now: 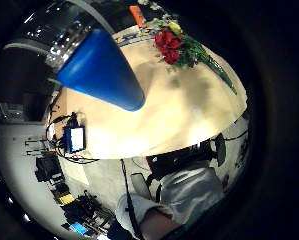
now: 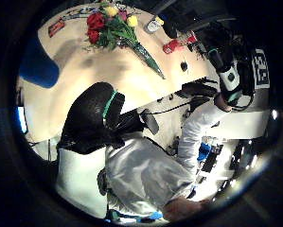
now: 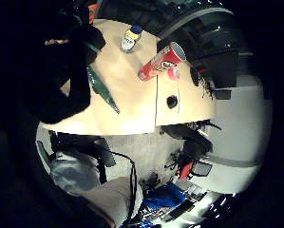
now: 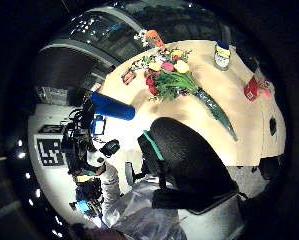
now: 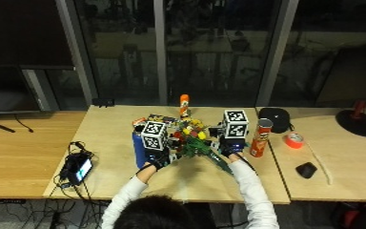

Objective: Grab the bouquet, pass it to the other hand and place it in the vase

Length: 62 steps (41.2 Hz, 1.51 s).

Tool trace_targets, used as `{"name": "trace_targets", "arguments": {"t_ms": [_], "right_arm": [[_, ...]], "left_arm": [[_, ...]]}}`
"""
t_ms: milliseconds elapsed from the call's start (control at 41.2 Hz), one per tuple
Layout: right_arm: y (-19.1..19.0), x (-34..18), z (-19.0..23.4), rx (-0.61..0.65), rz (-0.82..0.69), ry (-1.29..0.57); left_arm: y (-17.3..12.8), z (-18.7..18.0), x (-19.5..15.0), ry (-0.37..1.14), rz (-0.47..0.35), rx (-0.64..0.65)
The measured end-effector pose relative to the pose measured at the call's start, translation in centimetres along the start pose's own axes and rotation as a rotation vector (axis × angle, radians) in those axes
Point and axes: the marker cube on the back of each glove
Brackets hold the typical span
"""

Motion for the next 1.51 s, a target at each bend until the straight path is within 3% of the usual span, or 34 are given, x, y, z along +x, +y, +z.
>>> {"name": "trace_targets", "arguments": {"t_ms": [291,607,850,1069,1336,1506], "right_arm": [[-1.1,1.2,-0.4,-0.009,0.038,-0.014],[-5.5,6.0,1.4,-0.082,0.241,-0.084],[-7.3,9.3,9.3,-0.205,0.312,-0.133],[-5.4,9.3,16.2,-0.279,0.314,-0.178],[-3.8,8.6,21.0,-0.374,0.336,-0.120],[-3.5,7.9,21.7,-0.354,0.338,-0.007]], "left_arm": [[0.2,-0.1,0.7,0.013,0.023,0.001],[-0.3,1.1,0.5,0.026,0.020,-0.020],[-0.9,1.5,0.4,0.038,0.014,-0.026],[-0.8,1.7,0.5,0.033,0.014,-0.038],[-1.4,2.5,0.3,0.036,0.020,-0.046],[-1.2,2.5,0.0,0.038,0.014,-0.061]]}}
